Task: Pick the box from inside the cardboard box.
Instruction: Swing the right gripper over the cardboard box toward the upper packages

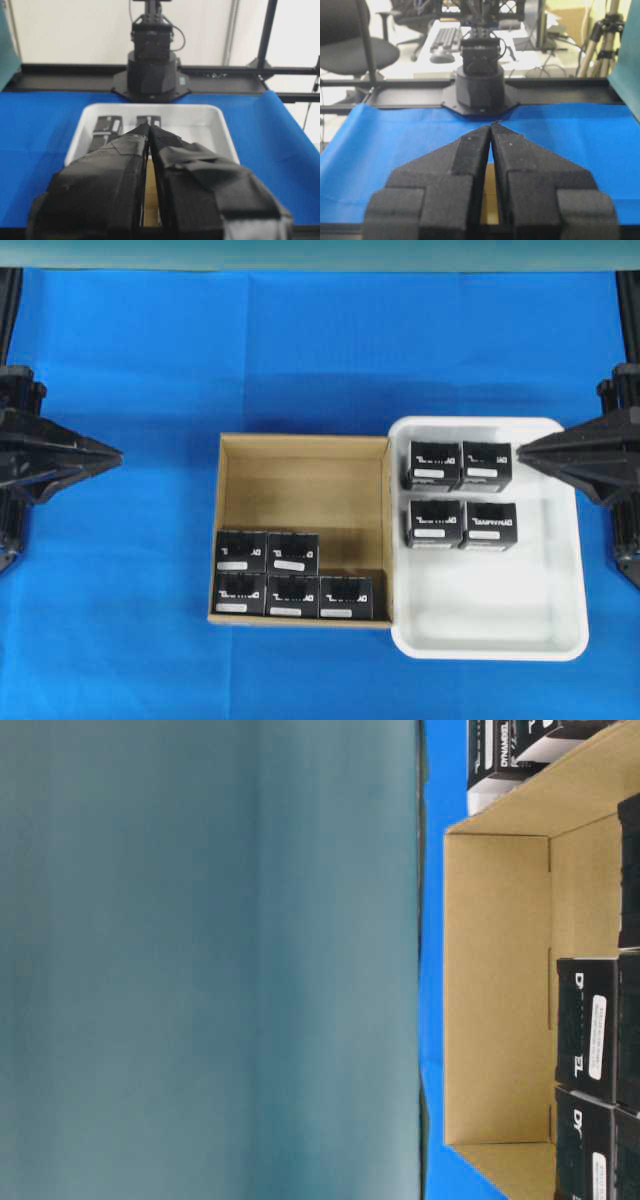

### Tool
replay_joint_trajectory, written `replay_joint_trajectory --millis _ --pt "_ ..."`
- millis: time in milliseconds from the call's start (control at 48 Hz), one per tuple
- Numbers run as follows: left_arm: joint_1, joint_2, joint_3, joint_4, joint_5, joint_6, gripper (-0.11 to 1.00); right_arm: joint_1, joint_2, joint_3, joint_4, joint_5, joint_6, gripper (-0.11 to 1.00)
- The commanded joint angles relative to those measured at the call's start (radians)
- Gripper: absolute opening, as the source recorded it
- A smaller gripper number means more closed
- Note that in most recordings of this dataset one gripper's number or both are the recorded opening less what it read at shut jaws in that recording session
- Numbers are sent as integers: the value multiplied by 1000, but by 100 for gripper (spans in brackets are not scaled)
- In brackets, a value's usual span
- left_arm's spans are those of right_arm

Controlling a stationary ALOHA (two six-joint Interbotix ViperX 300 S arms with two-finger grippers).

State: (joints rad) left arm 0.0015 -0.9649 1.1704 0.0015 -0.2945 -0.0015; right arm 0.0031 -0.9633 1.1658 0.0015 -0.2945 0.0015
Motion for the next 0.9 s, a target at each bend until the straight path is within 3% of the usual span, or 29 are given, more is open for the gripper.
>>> replay_joint_trajectory --millis 0,62,125,250,416,646,875 --pt "-14 9 -60 15 5 2 14 5 8 -14 5 -3 15 14" --pt "-14 9 -81 15 15 6 16 23 9 -31 44 20 29 11" --pt "-14 9 -97 15 34 8 8 31 11 -43 66 69 58 6" --pt "-15 9 -110 17 80 0 -1 41 20 -74 71 204 130 5" --pt "-18 9 -118 15 94 -2 -2 41 60 -141 71 396 186 5" --pt "-17 21 -129 15 129 -3 -2 41 166 -273 71 698 190 5" --pt "-17 38 -146 15 155 -2 -2 57 353 -413 72 851 190 5"
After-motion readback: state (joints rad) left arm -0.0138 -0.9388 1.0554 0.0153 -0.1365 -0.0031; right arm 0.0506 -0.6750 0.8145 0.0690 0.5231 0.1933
